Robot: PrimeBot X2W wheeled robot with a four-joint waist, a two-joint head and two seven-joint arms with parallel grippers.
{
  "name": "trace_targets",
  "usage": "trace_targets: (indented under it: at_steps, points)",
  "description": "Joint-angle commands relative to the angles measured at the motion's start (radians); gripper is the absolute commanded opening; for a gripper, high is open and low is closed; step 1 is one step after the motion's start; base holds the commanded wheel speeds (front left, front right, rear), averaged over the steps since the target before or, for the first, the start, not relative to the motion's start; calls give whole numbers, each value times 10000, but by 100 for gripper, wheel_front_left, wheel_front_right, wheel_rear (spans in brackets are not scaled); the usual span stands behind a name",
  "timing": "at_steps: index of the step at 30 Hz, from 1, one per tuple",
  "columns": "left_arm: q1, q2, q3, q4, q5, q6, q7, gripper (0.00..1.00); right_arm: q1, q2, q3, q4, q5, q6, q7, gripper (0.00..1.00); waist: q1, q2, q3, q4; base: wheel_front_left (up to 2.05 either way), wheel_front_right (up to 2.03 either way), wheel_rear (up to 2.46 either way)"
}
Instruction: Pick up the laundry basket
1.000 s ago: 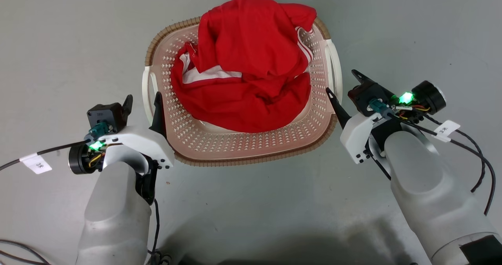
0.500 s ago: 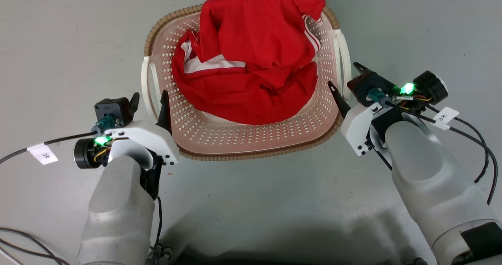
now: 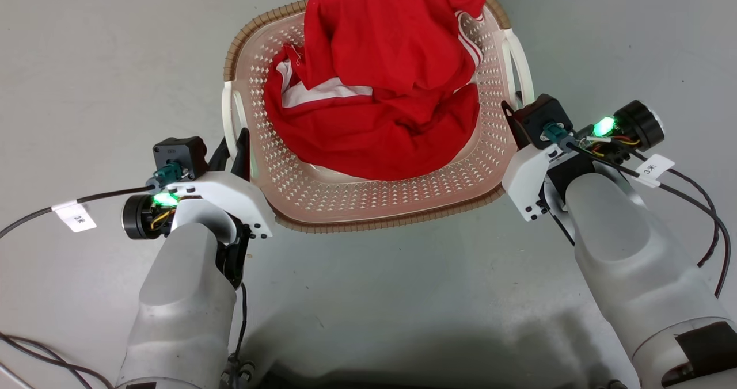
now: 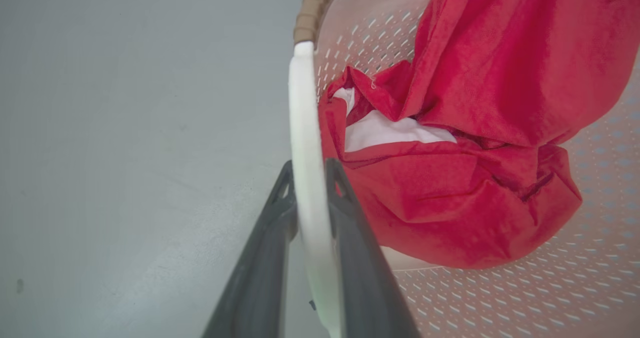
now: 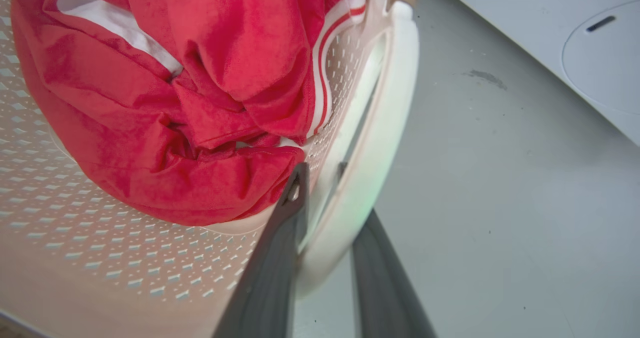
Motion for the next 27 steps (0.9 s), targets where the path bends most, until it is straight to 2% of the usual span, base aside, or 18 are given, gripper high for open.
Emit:
trace_targets:
  at_steps: [1, 9, 16, 21, 27]
  points:
    - [-94, 130, -17, -39, -17, 30, -19, 0, -68, -30, 45, 11, -117, 4, -31, 0, -1, 0, -45, 8, 0, 0, 0]
    - [123, 130, -231, 139, -199, 28, -20, 0, 158, 2, 164, 312, -53, 5, -31, 0, -1, 0, -631, 0, 0, 0, 0]
    - [330, 223, -654, 377, -425, 27, -23, 0, 302, 24, 390, 1113, 114, 5, -30, 0, -1, 0, -1661, -88, 0, 0, 0]
    - [489, 327, -1057, 748, -527, 27, -23, 0, 559, 30, 872, 1428, 653, 13, -4, 0, -1, 0, -2569, -196, 0, 0, 0]
    - [667, 401, -1558, 1389, -742, 27, -25, 0, 1077, 29, 1810, 1567, 1823, 15, 405, 0, -1, 0, -3668, -430, 0, 0, 0]
